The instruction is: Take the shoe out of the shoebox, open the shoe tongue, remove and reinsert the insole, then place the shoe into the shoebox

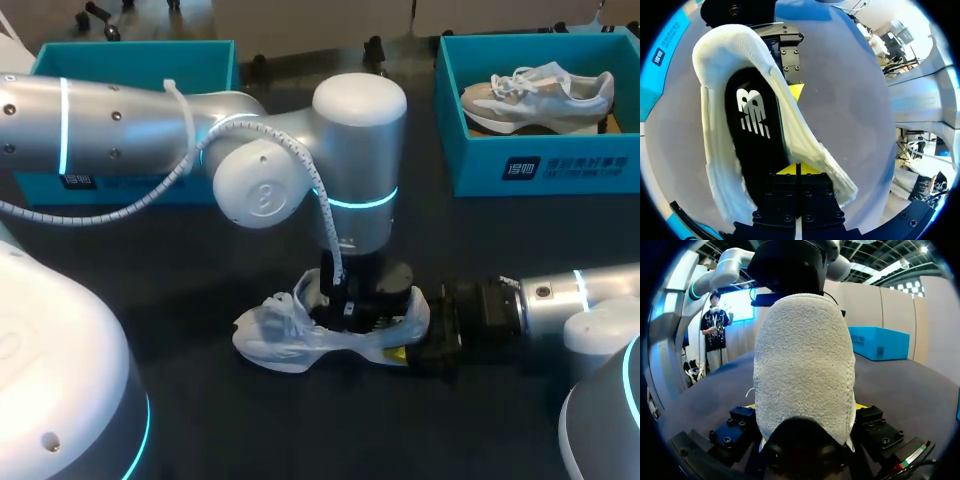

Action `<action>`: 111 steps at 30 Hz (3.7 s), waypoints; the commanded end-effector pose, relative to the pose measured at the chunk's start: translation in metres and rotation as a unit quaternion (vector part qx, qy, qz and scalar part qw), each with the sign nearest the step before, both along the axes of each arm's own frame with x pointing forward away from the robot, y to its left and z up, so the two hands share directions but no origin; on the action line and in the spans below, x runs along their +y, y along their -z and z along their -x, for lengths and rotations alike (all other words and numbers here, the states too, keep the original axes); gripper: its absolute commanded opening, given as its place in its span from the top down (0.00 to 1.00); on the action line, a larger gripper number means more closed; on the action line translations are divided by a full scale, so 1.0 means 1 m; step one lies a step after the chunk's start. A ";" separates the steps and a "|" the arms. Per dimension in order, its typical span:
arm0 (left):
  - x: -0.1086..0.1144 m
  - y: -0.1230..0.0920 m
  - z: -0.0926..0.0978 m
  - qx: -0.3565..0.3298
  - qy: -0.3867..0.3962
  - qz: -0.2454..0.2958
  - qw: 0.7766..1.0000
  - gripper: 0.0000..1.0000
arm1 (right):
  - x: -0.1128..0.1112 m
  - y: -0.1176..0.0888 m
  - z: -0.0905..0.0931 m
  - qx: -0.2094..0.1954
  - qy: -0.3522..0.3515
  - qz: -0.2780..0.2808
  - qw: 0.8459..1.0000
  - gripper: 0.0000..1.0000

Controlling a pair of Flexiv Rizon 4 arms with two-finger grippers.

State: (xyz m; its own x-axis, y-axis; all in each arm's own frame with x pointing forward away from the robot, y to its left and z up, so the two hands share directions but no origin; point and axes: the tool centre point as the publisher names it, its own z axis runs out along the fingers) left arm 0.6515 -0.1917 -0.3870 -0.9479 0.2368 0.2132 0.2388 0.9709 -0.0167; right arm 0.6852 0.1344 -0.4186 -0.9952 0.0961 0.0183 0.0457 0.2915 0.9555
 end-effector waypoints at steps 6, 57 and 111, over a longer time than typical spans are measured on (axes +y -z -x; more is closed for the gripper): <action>0.003 0.009 -0.001 -0.015 -0.020 0.011 1.000 0.70 | 0.001 -0.001 -0.001 0.001 0.000 0.003 1.000 1.00; -0.004 -0.011 -0.030 -0.068 -0.081 0.067 0.992 1.00 | 0.001 -0.001 -0.001 0.001 0.000 0.003 1.000 1.00; 0.002 -0.058 -0.018 0.028 -0.060 0.172 0.983 0.92 | 0.001 -0.001 -0.001 0.001 0.000 0.003 1.000 1.00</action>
